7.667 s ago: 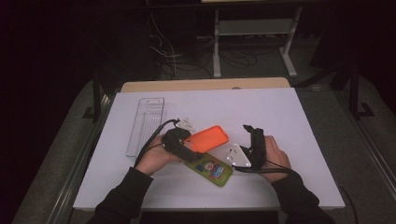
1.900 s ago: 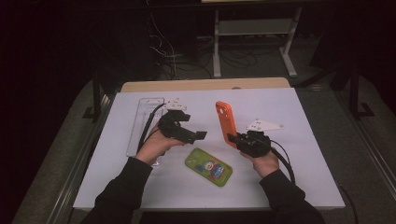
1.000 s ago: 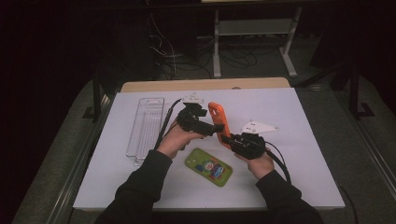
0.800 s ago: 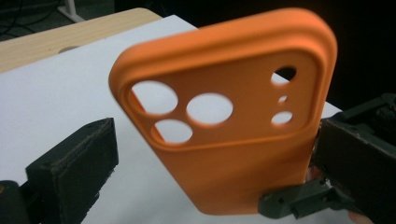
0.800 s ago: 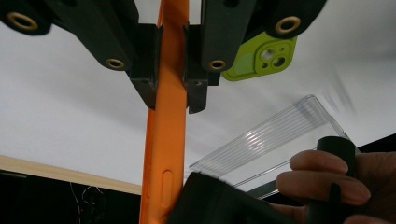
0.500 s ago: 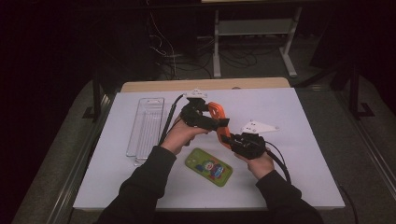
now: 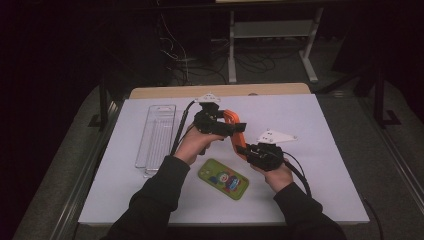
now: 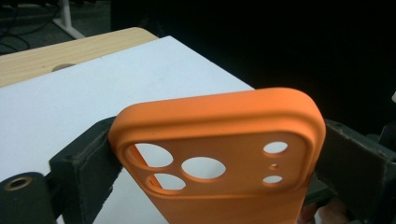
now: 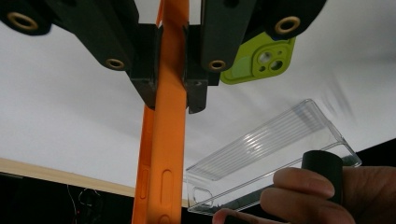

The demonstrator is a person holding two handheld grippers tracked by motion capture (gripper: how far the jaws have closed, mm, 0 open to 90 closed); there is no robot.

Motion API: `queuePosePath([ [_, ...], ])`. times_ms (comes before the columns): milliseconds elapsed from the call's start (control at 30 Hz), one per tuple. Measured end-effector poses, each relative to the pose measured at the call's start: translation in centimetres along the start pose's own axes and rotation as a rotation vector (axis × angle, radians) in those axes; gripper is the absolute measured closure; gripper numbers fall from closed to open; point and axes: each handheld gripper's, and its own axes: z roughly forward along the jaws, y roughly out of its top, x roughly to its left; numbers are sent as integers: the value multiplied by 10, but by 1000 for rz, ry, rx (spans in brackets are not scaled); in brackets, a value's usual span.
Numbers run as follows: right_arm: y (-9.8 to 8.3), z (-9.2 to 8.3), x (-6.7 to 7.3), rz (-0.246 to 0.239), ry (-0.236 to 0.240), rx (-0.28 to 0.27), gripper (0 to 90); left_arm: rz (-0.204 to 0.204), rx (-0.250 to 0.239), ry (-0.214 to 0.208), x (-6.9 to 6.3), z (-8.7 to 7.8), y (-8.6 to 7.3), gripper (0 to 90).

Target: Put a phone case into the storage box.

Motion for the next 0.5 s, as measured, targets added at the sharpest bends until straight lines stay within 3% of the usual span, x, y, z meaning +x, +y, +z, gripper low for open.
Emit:
queuePosePath([
  [200,-1,1,1,-10,-9,9,784,1,-13,-8,0,-1,1,128],
  [500,-2,2,2,-17,-4,33,778,24,10,-13,-1,-2,0,151],
])
